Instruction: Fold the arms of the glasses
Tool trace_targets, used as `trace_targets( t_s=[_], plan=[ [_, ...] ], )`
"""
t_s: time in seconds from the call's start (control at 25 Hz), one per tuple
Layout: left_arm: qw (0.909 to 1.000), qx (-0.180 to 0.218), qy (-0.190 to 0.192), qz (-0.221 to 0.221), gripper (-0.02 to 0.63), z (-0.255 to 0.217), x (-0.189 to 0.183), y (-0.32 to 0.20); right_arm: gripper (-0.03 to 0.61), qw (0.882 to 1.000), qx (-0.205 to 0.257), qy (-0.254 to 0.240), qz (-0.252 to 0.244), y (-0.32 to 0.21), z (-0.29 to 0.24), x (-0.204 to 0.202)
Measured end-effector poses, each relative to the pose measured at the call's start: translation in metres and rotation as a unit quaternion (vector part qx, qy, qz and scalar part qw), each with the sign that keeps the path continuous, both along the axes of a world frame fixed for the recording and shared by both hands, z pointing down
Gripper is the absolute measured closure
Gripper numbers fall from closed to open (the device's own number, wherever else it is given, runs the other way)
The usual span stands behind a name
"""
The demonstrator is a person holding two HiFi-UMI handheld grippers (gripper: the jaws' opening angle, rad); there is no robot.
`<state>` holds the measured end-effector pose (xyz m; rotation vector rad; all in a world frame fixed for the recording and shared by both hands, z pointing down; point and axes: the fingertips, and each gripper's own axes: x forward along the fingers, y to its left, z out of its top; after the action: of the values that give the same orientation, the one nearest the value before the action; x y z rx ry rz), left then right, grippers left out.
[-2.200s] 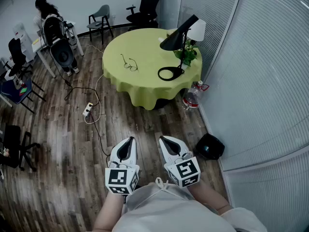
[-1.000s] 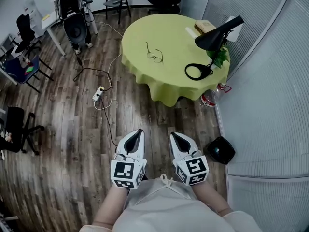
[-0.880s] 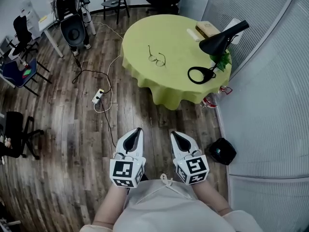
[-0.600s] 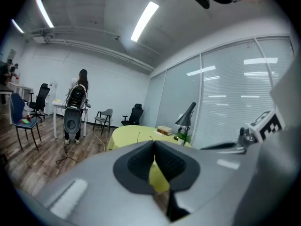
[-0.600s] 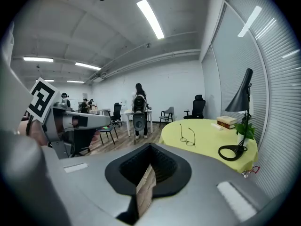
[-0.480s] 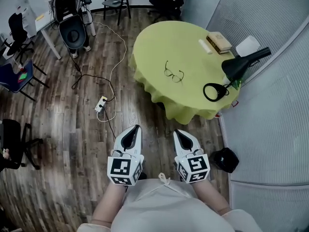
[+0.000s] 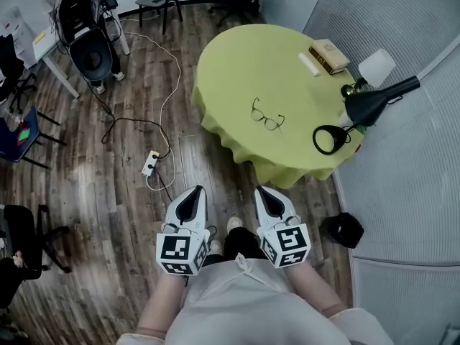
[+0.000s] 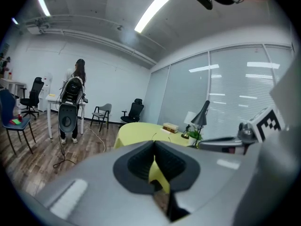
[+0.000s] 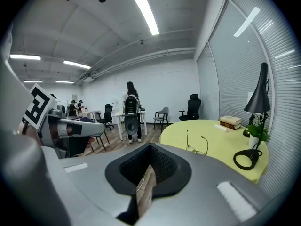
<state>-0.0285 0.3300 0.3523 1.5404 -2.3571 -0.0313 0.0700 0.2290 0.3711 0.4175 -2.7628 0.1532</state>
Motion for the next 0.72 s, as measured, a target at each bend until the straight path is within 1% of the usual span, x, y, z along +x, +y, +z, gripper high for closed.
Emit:
trace_targets(
  t_s=[0.12, 0.28, 0.48, 0.72],
  plan=[
    [0.9999, -0.009, 0.001, 0.011, 0.607, 0.009, -0.019, -0.027, 0.578, 1.000, -0.004, 0.000, 0.016, -0.030, 0.008, -0.017],
    [0.9996, -0.017, -0.007, 0.023, 0.607, 0.016, -0.043, -0.070, 0.578, 1.000, -0.010, -0.003, 0.028, -0.074, 0.019, -0.038],
    [0.9982, -0.026, -0.027, 0.047, 0.607, 0.013, -0.077, -0.145, 0.578, 0.999, -0.017, -0.016, 0.047, -0.149, 0.020, -0.066],
    [0.9966, -0.025, -0.033, 0.072, 0.607, 0.008, -0.116, -0.240, 0.578, 0.997, -0.016, -0.019, 0.072, -0.237, 0.017, -0.090]
  ],
)
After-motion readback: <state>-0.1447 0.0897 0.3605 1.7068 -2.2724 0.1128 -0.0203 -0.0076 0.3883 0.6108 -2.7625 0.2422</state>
